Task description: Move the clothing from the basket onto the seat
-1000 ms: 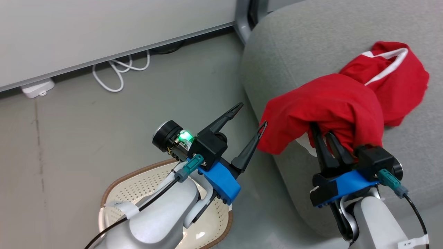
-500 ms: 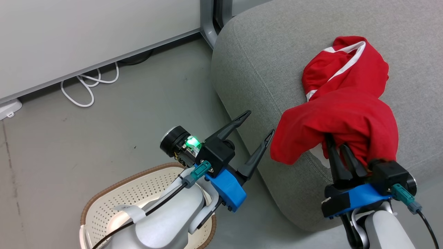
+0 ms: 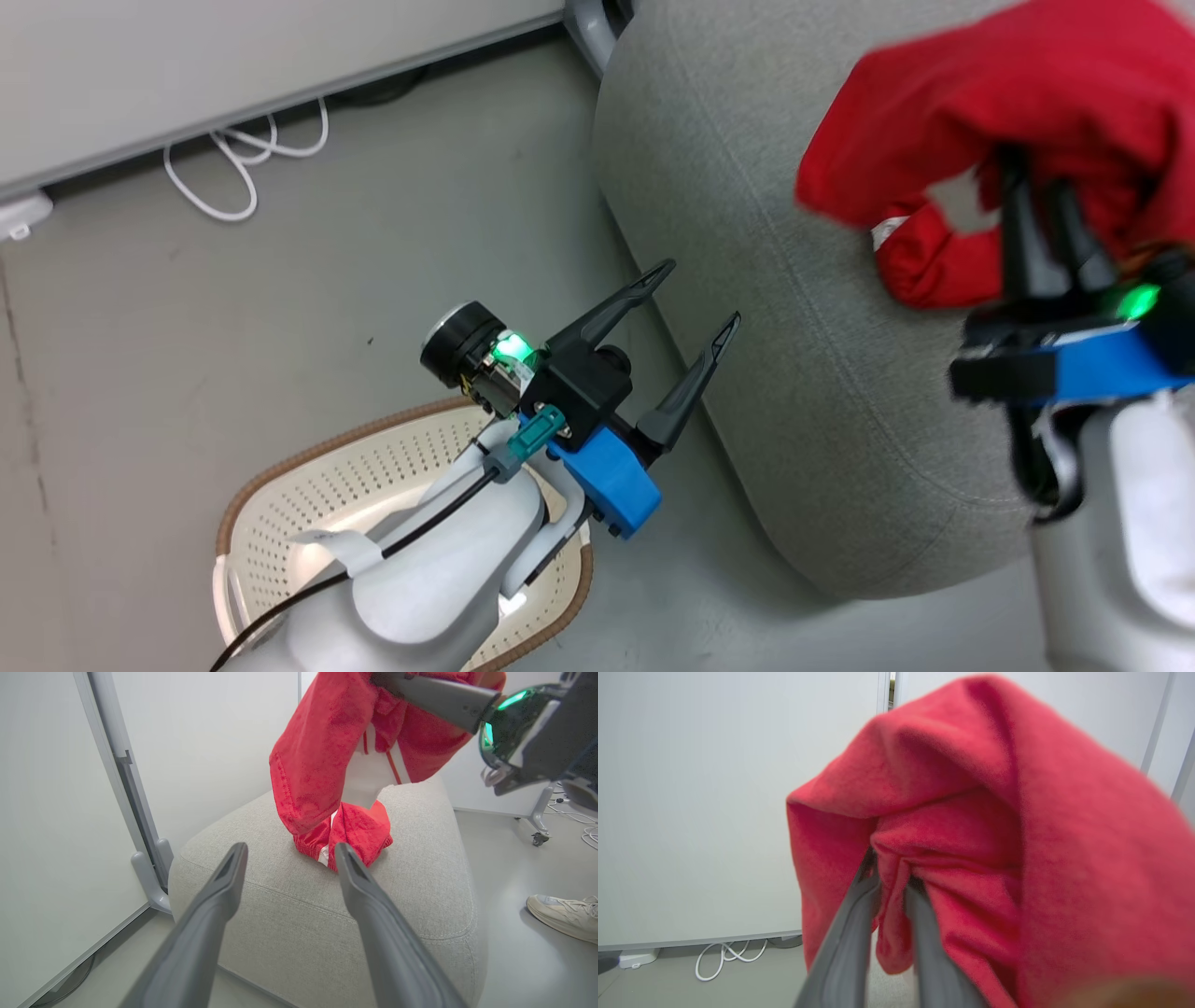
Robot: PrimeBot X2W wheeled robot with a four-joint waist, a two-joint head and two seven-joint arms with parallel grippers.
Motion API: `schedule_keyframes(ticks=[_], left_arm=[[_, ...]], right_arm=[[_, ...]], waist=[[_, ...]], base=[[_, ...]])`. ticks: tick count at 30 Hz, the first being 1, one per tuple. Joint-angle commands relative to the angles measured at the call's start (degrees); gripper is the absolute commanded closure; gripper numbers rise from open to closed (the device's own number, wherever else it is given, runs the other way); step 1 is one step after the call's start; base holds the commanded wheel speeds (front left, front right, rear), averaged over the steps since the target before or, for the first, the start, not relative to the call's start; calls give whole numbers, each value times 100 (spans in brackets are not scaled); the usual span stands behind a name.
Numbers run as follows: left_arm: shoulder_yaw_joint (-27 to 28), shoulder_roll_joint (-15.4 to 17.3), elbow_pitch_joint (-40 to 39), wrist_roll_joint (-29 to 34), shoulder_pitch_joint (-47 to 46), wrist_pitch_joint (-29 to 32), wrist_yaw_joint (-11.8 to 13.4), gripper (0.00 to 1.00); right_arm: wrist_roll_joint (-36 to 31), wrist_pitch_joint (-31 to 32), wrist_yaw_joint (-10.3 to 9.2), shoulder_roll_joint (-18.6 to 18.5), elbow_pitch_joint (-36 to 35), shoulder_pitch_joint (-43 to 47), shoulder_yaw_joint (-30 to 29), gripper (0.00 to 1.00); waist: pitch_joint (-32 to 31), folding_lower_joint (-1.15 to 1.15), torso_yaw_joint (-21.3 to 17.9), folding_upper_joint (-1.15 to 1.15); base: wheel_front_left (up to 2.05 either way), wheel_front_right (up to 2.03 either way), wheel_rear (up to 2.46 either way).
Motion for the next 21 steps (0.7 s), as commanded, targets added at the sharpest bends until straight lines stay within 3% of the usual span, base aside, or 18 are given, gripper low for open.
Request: schedule_keyframes(ticks=[1,11,21], left_arm=[[15,56,-29,46,-132,24,16,0],[-26,125,-218,238,-676,222,2,0],[-42,110,-289,327,-972,246,54,0]], right_arm=[[-6,-4,1,-78,-63,-300,-133,100],[61,-4,1,-744,-10,-1800,-1319,100],[-15,-4,1,-1397,1128,-2435,-2174,100]], waist=[[253,0,107,0],[1297,0,489,0],[1889,0,825,0]], base=[[0,0,0],[0,0,0],[0,0,0]])
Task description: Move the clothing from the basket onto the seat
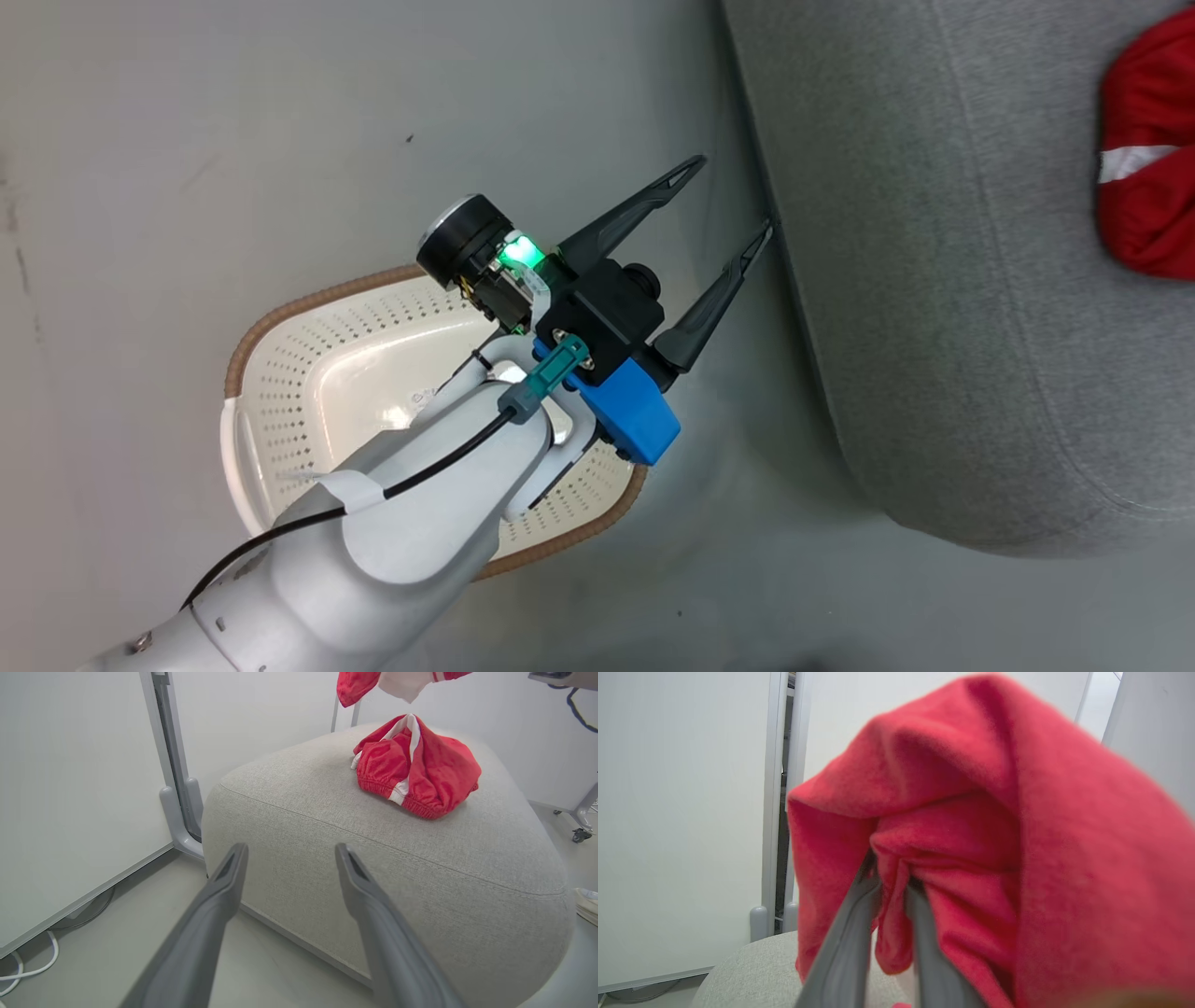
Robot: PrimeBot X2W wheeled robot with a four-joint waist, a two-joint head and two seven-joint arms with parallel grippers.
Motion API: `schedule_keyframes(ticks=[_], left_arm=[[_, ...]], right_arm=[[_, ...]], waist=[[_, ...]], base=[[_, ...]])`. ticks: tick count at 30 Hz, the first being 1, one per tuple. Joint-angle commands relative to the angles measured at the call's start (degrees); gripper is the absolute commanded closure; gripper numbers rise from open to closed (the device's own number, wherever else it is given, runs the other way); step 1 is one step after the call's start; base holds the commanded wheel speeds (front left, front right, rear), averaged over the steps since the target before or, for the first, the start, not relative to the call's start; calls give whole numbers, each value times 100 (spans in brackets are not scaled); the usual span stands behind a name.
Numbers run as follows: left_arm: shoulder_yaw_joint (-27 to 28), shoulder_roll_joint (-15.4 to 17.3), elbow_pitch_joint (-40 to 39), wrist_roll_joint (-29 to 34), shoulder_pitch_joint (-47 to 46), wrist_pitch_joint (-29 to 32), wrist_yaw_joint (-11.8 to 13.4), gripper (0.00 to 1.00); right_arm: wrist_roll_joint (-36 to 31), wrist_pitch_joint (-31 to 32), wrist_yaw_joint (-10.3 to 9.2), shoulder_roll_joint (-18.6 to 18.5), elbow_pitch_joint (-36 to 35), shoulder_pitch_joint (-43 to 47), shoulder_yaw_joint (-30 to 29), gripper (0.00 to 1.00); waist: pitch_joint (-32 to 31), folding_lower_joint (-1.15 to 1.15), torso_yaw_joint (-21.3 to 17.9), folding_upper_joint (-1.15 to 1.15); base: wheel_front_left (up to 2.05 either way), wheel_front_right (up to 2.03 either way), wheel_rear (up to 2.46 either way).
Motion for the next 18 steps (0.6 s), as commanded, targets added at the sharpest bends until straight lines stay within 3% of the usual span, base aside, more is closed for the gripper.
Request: schedule_keyframes(ticks=[1,14,15,16,17,18], left_arm=[[5,26,-5,35,-109,-13,31,0],[-52,11,76,-43,-83,-88,45,0],[-51,5,89,-46,-71,-102,46,0],[-54,4,108,-57,-51,-116,49,0],[-54,-3,120,-75,-30,-127,52,0],[-55,-11,135,-89,-8,-144,52,0]], right_arm=[[-55,-4,1,-82,231,-127,-44,100],[66,-4,1,-349,2363,-339,301,100],[95,-5,1,-385,2422,-339,327,73],[100,-4,1,-377,2469,-294,347,20],[122,-4,1,-372,2533,-238,372,0],[129,-4,1,-373,2587,-179,409,0]], waist=[[147,-1,128,0],[53,-1,196,0],[21,-1,195,0],[-22,-1,191,0],[-64,-1,190,0],[-106,-1,189,0]], base=[[0,0,0],[0,0,0],[0,0,0],[0,0,0],[0,0,0],[0,0,0]])
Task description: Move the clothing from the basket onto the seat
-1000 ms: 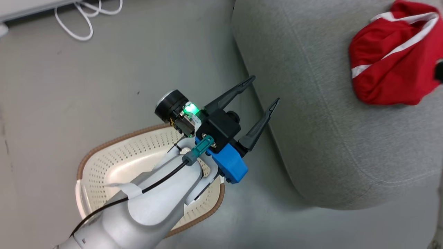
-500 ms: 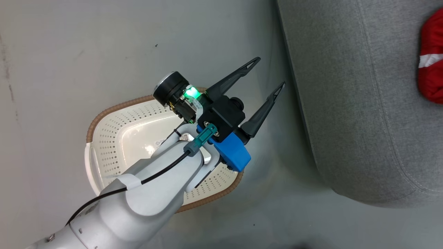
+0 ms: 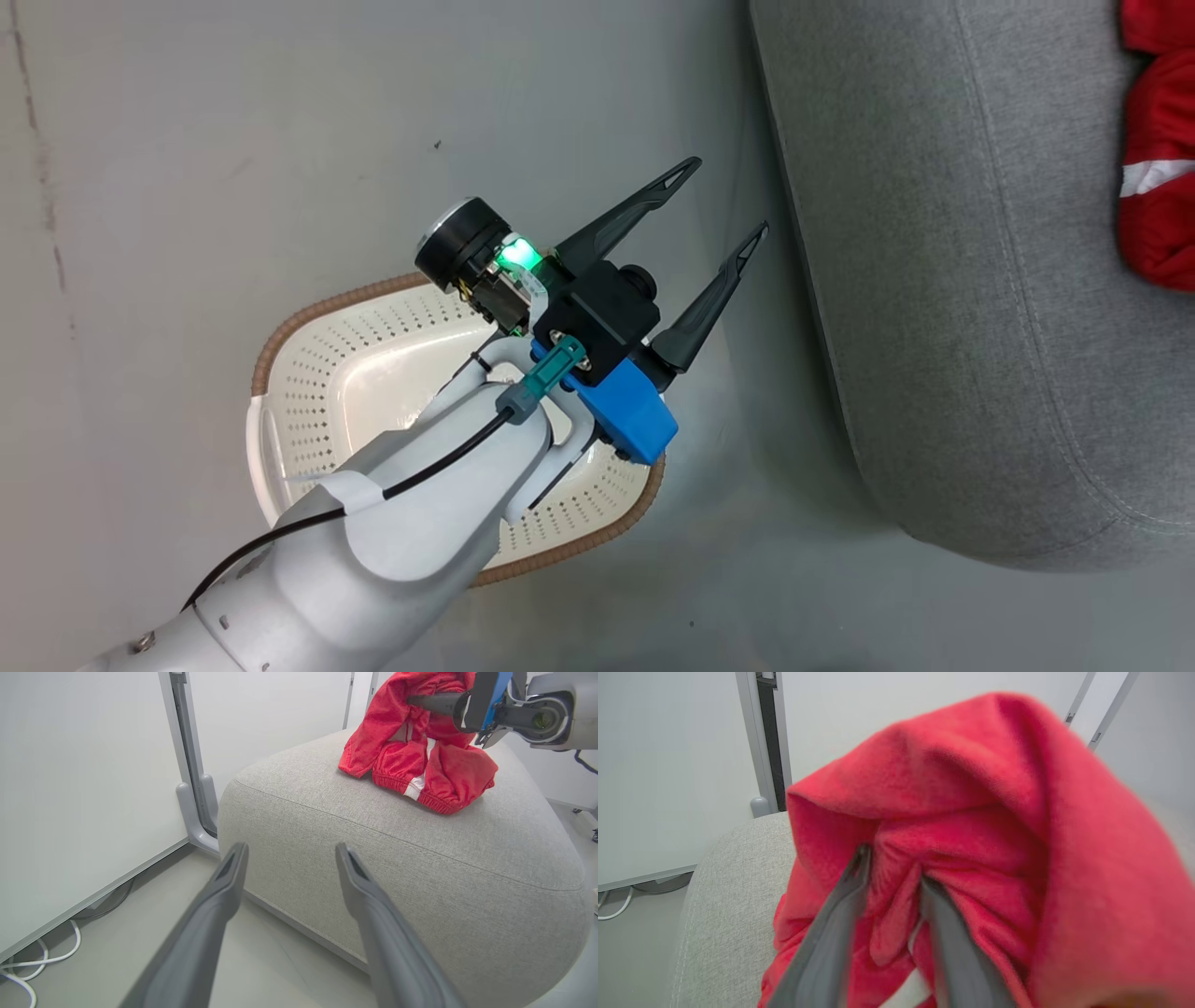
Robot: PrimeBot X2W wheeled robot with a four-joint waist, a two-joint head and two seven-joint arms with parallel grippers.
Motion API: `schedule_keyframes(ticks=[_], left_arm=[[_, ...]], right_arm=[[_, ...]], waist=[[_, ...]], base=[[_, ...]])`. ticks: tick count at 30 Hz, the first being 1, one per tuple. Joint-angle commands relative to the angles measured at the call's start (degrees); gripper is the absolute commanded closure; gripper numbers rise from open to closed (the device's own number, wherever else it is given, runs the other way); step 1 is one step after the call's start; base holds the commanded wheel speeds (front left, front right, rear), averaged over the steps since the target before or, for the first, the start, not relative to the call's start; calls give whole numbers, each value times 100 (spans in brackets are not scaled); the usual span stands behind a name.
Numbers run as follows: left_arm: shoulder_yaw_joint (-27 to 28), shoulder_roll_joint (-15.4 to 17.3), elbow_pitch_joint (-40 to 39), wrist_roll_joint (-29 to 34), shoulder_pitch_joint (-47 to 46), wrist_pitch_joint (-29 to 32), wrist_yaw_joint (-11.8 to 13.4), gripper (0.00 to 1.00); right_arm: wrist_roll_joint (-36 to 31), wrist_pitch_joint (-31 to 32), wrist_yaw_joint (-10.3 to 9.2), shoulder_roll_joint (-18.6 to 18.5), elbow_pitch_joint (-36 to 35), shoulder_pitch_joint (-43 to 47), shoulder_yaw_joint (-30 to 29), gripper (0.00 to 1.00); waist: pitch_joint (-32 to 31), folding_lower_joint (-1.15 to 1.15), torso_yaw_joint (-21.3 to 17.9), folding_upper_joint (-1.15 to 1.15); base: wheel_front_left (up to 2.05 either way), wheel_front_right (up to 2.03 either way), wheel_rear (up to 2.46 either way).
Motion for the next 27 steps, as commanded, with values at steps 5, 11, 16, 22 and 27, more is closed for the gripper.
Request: schedule_keyframes(ticks=[5,11,16,22,27], left_arm=[[-16,-39,102,-93,132,-114,16,0],[43,-96,203,-198,350,-261,66,0],[178,-107,235,-306,635,-351,124,0],[398,-67,204,-376,997,-391,213,0],[917,0,-143,-242,1494,-393,342,0]], right_arm=[[71,-3,1,-53,195,347,153,0],[20,-2,1,49,-207,971,178,0],[10,-2,1,254,-992,1648,266,0],[75,-2,1,505,-1869,2300,548,0],[169,-3,1,758,-2582,2892,838,0]], waist=[[-338,-1,7,0],[-812,-1,57,0],[-1244,-1,122,0],[-1662,-1,278,0],[-2025,-1,528,0]], base=[[0,0,0],[0,0,0],[0,0,0],[0,0,0],[0,0,0]])
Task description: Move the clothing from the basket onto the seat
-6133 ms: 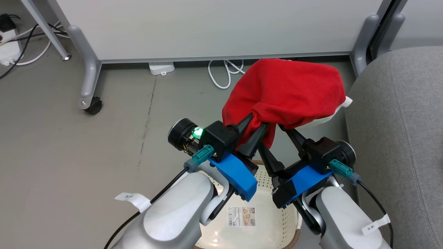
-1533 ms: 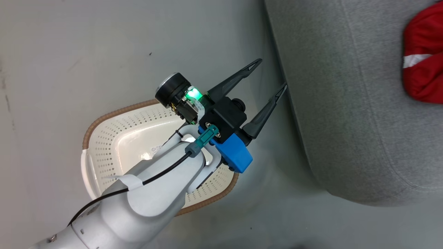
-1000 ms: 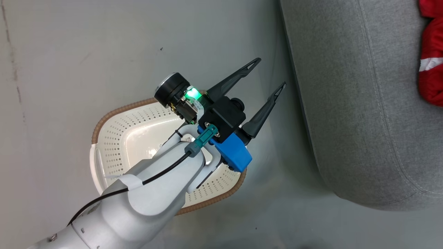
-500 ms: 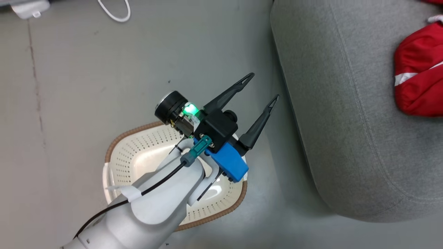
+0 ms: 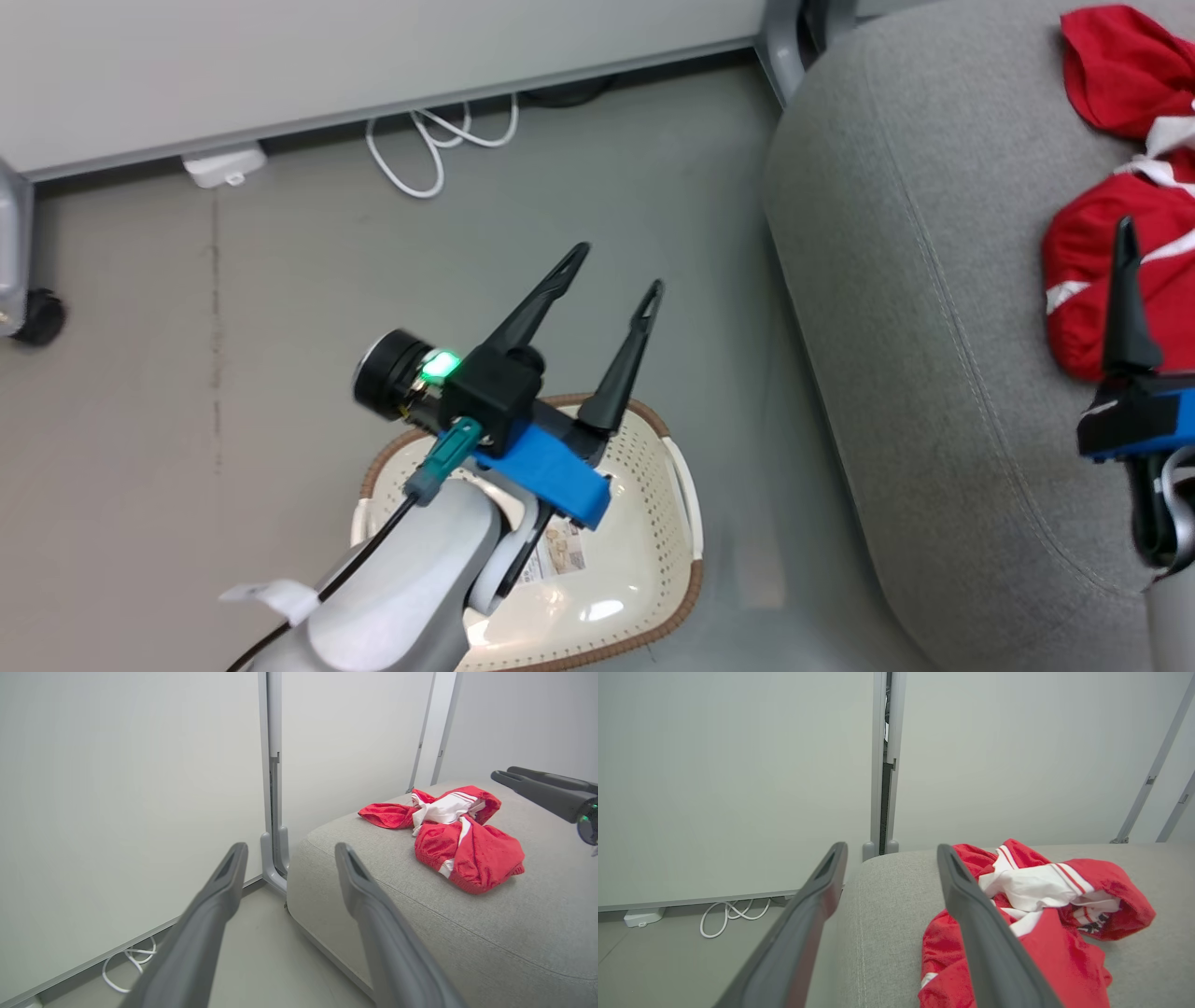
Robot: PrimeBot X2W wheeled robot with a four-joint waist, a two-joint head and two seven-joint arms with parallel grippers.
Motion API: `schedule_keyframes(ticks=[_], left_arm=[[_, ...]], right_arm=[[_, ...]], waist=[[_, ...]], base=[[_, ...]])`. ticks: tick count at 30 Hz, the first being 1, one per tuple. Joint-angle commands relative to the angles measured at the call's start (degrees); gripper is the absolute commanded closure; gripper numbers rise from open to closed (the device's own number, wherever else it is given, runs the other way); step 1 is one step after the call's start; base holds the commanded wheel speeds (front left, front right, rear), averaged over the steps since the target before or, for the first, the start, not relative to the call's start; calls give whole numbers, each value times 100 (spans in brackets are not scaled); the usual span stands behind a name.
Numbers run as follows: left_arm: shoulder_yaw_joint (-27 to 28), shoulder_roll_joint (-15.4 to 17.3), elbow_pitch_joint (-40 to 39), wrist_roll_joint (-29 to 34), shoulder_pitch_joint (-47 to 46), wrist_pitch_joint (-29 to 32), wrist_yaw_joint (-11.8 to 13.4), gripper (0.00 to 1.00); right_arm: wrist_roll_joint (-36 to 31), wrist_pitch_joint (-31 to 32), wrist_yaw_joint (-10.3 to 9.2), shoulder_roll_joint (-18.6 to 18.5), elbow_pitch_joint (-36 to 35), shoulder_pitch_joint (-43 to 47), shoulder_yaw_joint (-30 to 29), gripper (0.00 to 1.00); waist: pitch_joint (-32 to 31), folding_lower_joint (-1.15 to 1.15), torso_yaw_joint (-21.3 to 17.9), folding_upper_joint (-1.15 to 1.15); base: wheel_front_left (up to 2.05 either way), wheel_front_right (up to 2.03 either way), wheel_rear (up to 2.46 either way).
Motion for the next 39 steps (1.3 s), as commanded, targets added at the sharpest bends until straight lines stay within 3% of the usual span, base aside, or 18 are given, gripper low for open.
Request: schedule_keyframes(ticks=[1,9,19,27,39], left_arm=[[132,51,-64,57,185,-24,35,0],[1165,74,-455,368,1005,-25,52,0],[2374,-51,-732,849,1891,-25,-118,0],[3184,-237,-882,1206,2466,-26,-306,0],[3835,-476,-786,1586,3121,-26,-593,0]], right_arm=[[24,-2,1,49,-106,187,51,0],[111,-2,1,353,-816,831,464,0],[52,-2,1,640,-1254,1467,772,0],[-40,-2,1,829,-1517,1879,893,0],[-117,-2,1,1011,-1536,2395,852,0]], waist=[[-233,1,222,0],[-689,1,621,0],[-1072,1,984,0],[-1221,1,1046,0],[-1447,1,989,0]], base=[[0,0,0],[0,0,0],[0,0,0],[0,0,0],[0,0,0]])
